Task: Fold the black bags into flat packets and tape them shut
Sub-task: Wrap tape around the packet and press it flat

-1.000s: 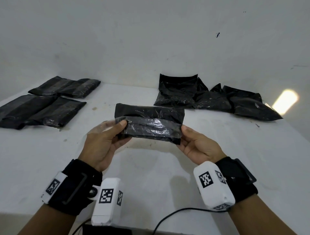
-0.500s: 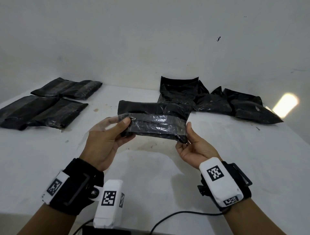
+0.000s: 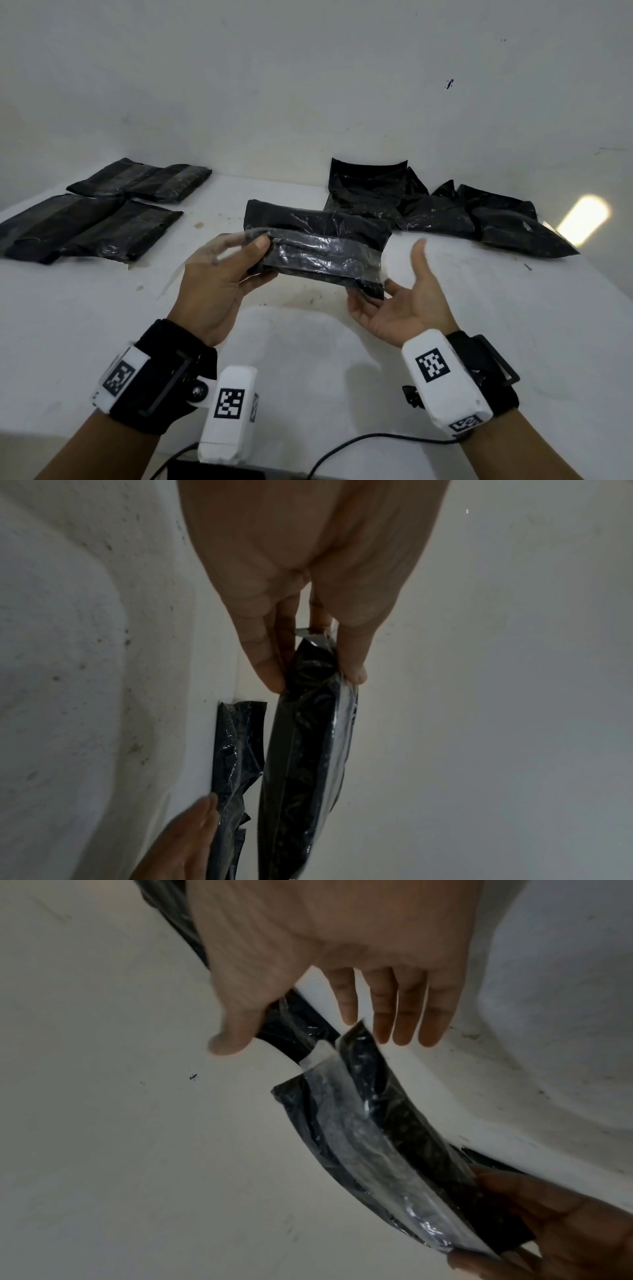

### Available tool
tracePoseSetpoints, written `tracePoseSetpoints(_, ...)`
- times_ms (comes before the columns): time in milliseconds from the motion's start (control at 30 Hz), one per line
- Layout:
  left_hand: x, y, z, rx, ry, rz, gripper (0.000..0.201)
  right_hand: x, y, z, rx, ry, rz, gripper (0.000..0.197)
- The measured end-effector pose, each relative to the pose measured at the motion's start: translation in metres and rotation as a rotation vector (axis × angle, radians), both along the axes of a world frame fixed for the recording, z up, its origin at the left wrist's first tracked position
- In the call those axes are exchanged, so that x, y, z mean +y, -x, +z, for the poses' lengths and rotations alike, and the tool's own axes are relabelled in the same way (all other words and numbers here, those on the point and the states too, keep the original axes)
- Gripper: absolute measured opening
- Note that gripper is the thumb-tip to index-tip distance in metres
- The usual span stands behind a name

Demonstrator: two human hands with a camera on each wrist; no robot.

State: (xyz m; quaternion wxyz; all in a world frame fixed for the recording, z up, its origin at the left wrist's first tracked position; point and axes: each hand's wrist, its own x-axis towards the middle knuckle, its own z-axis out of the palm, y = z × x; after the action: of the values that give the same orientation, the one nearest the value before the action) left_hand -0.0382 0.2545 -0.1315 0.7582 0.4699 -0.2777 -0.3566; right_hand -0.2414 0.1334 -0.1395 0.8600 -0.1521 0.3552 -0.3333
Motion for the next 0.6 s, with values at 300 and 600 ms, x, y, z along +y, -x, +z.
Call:
tracePoseSetpoints(300,-0.011,0.012,0.010,-0.004,0.020,0.043,0.041,0.026,-0.027,0.015,-0.172,0.221,0.088,0.064)
tracePoseSetpoints(600,0.003,0.001,0.005,-0.460,-0.226,-0.070,0.059,0.020,-0.020,0.025,-0.081,0.311,0.047,0.030)
